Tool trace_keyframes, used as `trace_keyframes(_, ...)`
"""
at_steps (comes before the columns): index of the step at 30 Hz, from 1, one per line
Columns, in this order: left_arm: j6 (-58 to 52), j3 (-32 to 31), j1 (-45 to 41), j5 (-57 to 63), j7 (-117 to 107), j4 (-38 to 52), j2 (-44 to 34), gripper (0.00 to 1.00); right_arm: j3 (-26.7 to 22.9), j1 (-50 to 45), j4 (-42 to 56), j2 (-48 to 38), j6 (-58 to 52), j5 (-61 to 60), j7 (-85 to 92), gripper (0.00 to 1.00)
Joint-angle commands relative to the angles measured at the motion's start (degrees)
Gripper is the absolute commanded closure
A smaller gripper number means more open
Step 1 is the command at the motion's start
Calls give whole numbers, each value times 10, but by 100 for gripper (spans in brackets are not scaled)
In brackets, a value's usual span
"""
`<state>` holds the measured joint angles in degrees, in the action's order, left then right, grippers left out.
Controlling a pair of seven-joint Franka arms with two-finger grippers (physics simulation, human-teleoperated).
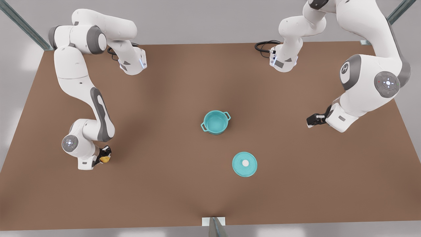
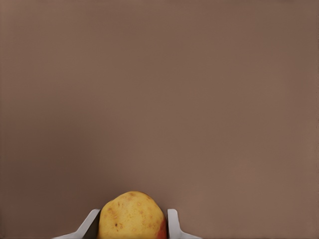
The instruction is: Open the pot lid and put the potato into the pot
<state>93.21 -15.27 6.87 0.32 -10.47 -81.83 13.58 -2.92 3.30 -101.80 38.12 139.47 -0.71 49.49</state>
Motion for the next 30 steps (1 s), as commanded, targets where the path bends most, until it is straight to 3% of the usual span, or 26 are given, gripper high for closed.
trace_keyframes(1, -10, 1, 2, 6, 181, 2, 0, 0, 3, 0, 0, -6, -11, 0, 26, 44)
trace_keyframes(6, -6, 3, 4, 8, 179, 4, 0, 0, 42, -7, 0, -32, -37, -16, 3, 44)
trace_keyframes(12, -6, 4, 4, 8, 180, 4, 0, 0, 55, -90, 13, -75, -99, -46, -92, 44)
trace_keyframes(21, -6, 5, 6, 8, 179, 4, 0, 0, 69, -272, 99, -76, -138, -87, -351, 44)
trace_keyframes(30, -6, 4, 6, 9, 179, 4, 0, 0, 69, -442, 120, -60, -137, -113, -530, 43)
